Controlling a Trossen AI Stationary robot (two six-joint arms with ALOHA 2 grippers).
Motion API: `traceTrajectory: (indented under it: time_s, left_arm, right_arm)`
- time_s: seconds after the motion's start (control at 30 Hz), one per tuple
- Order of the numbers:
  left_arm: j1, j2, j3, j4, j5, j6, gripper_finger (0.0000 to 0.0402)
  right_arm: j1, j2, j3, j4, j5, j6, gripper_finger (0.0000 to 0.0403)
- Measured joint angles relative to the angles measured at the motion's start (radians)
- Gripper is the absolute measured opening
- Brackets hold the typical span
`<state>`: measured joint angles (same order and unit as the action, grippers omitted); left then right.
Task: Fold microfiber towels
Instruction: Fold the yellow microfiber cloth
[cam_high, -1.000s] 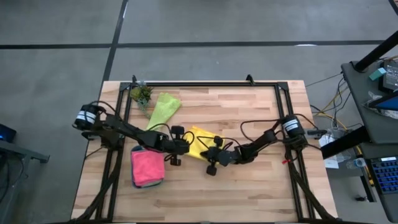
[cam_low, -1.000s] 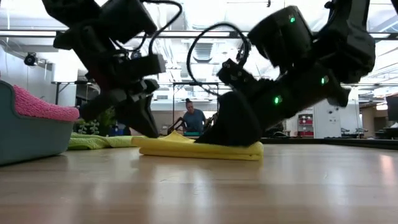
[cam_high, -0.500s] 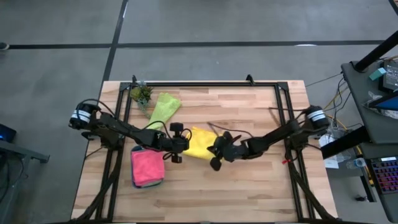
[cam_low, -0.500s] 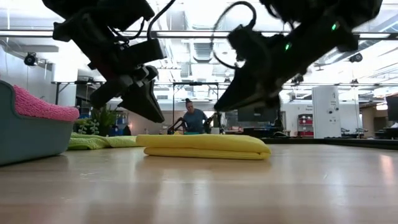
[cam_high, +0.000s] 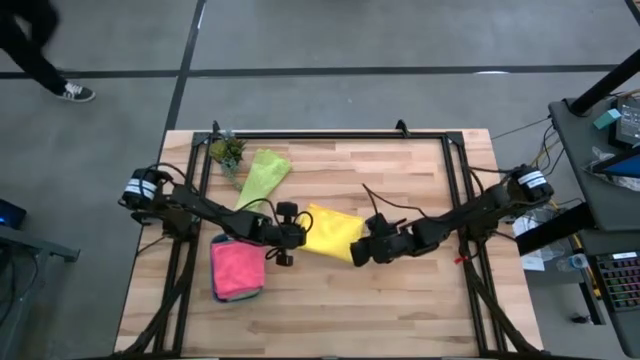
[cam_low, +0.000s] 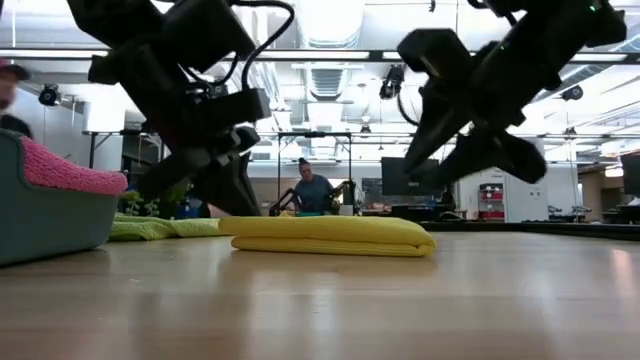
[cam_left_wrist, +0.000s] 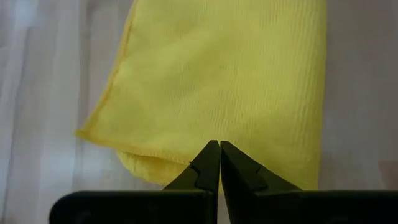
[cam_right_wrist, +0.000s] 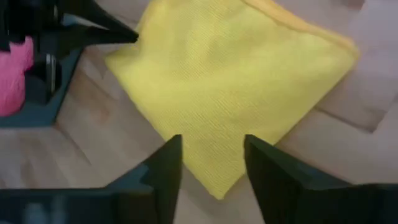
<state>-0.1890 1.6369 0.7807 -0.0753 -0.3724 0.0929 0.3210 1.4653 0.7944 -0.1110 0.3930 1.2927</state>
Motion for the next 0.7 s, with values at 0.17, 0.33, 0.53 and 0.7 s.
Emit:
traceTrajectory:
  time_s: [0.17,0.33,0.53,0.7]
  left_arm:
    - [0.0,0.026,0.001,0.007,-0.001,0.0,0.0]
    - [0.0,0.048,0.0,0.01,-0.003,0.0,0.0]
    - [0.0,0.054,0.001,0.016,-0.005,0.001,0.0]
    - [0.0,0.055,0.002,0.016,-0.005,0.001,0.0]
  right_arm:
    - [-0.001,0.024,-0.02,-0.011,0.03,0.097,0.0221]
    - [-0.014,0.045,-0.042,-0.01,0.054,0.147,0.0269]
    - [-0.023,0.098,-0.077,0.032,0.053,0.191,0.0299]
    - [-0.027,0.156,-0.086,0.184,0.068,0.178,0.0304]
